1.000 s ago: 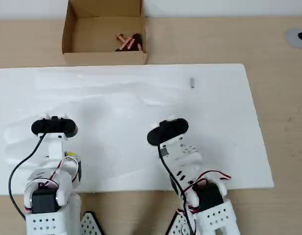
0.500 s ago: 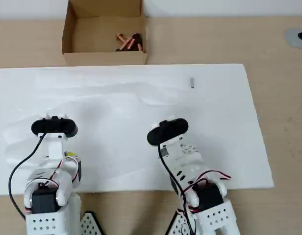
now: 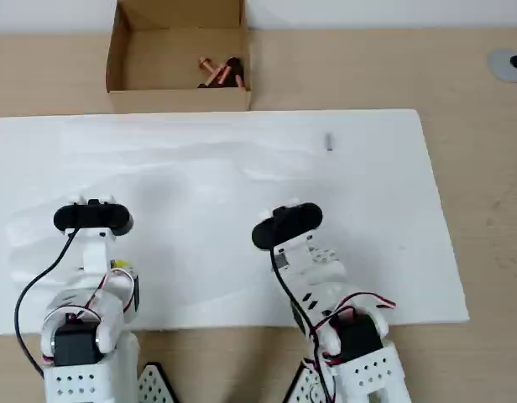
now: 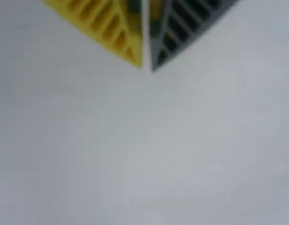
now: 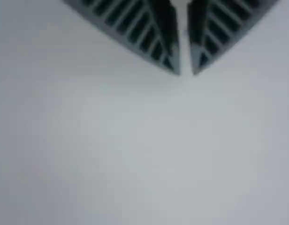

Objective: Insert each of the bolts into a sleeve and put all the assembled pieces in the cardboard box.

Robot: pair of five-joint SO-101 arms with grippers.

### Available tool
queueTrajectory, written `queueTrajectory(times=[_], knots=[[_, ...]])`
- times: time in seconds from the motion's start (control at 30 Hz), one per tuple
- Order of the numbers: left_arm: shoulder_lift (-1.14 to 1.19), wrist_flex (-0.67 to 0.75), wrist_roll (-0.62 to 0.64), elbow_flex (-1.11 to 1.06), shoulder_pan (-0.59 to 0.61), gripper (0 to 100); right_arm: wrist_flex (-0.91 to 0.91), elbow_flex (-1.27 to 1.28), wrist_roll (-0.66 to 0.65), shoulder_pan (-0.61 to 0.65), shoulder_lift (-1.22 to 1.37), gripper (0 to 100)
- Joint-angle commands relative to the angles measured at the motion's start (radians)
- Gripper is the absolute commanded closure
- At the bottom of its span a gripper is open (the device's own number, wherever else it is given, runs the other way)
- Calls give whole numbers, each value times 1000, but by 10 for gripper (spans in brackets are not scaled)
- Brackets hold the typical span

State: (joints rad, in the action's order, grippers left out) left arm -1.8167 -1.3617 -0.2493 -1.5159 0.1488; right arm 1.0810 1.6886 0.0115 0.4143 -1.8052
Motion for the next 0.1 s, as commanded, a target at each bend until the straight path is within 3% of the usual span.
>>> queueTrajectory(times=[0.0,0.07], knots=[[-5,17,-2,5,3,990,3,-4,-8,-13,-117,988],[-5,17,-2,5,3,990,3,-4,-8,-13,-117,988]])
